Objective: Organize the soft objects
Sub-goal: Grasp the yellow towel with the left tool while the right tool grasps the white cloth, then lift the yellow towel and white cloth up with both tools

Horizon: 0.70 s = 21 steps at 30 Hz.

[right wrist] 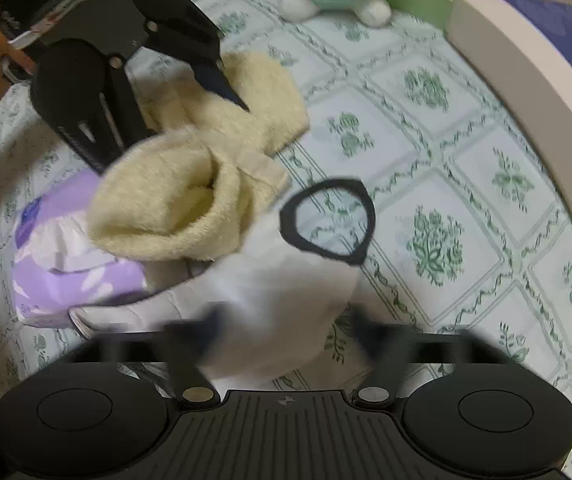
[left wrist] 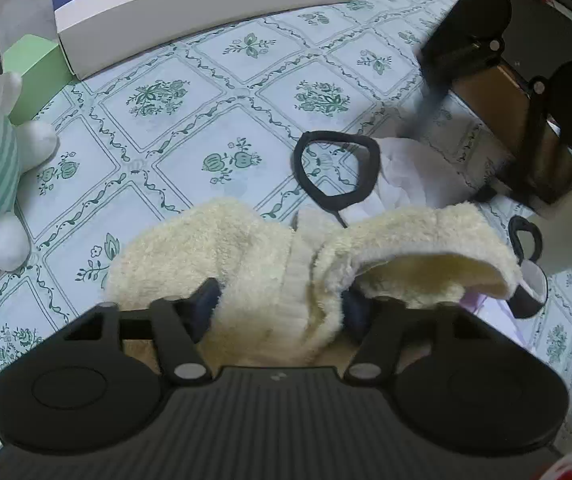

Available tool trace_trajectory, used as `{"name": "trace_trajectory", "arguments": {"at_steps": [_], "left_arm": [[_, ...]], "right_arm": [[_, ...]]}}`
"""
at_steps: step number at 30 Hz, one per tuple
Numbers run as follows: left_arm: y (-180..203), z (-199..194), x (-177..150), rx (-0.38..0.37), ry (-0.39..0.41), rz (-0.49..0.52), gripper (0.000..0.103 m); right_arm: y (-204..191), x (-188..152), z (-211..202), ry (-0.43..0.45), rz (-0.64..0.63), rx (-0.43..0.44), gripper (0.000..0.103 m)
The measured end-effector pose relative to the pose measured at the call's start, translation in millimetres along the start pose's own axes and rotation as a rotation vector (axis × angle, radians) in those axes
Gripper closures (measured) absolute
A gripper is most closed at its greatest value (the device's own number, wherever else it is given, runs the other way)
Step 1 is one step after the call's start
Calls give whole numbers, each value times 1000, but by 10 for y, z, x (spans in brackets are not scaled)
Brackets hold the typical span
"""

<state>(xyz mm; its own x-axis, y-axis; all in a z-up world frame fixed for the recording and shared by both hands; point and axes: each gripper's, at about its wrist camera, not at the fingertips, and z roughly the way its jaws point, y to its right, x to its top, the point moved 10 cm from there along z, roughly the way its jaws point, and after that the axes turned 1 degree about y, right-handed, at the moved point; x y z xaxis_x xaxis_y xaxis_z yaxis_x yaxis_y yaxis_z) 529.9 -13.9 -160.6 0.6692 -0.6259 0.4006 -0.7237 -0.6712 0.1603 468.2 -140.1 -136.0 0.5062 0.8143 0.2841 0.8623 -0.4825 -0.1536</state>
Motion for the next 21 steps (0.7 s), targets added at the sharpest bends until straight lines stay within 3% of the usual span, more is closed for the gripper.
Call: {"name": "trace_trajectory", "arguments": {"at_steps": [2,4,9,13,16,17,21], "left_arm": [[-1,-33,-3,-15,6,-10,71],[-36,-79,-11,-19,17,-31,78],[-188,-196,-27,37,48,-54,81],[-303,-274,-37,68,62,-66,81],[-357,-307,-51,83,68,-73,81],[-355,-312,-55,84,70,-74,82],[-309,-378,-68,108,79,-67,82]], "right_arm": [[-71,31,2,8,-30,18,14],[-118,32,44,-6,-48,16,14],[-190,-72,341,-104,-118,-20,13],[-182,-64,471,-141,-87,-33,15],[-67,18,410,-126,-46,-98,66],[-56,44,374,-118,-24,-77,97],[-10,93,216,-62,-2,-138,97]]}}
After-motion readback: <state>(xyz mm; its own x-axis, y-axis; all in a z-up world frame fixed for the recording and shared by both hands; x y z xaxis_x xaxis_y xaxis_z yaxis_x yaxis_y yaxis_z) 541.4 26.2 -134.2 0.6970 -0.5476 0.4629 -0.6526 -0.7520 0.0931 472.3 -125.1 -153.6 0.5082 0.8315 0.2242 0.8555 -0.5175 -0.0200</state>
